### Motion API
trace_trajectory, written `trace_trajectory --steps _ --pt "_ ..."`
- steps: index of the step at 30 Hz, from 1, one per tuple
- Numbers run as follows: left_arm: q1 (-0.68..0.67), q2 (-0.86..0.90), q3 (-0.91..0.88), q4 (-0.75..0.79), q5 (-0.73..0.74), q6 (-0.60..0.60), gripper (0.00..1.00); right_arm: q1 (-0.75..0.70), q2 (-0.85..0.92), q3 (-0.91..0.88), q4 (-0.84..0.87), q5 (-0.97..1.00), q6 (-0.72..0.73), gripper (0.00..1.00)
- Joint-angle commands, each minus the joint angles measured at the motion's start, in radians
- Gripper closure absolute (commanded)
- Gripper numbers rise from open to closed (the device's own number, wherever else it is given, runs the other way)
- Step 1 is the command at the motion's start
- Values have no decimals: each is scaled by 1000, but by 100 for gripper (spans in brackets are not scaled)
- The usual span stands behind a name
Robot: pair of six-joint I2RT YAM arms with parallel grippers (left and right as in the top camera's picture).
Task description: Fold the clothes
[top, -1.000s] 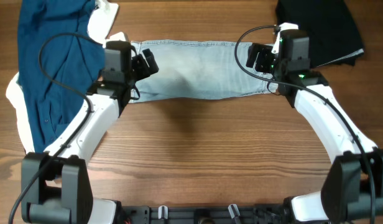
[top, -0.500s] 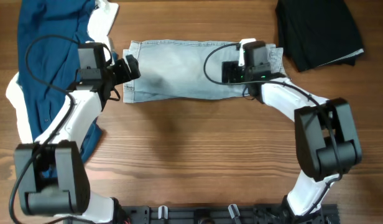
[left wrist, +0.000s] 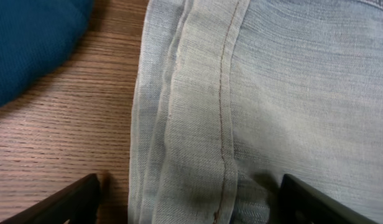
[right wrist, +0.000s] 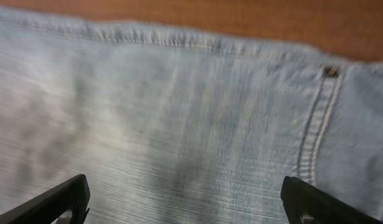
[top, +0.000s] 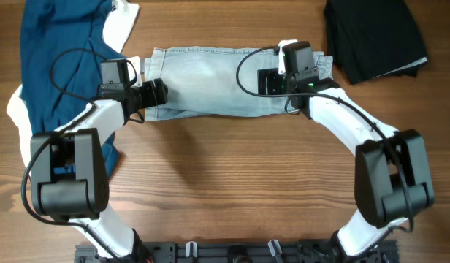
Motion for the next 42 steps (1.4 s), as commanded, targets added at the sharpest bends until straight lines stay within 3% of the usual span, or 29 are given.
trace_trajectory --steps 1,3,5,8,14,24,32,38,42 --pt "1 56 14 10 18 30 18 1 -61 26 -2 17 -9 1" --pt "-2 84 14 9 19 29 30 1 -61 26 -4 17 -5 0" --pt "-13 109 14 -13 19 29 63 1 -61 26 -11 24 17 1" --pt "-16 111 14 -69 18 24 96 -3 -61 26 -31 43 66 0" --pt "41 107 14 -233 -20 -61 96 -87 -61 27 -76 29 148 1" --pt "63 107 14 -234 -54 -61 96 -306 -49 26 -130 15 152 1" --pt "63 107 14 -223 -54 -61 96 -343 55 26 -147 -68 177 1" --pt "63 107 14 -223 -54 -61 96 -343 119 25 -130 -203 360 17" --pt "63 107 14 -221 -54 -61 96 -340 137 22 -121 -281 450 33"
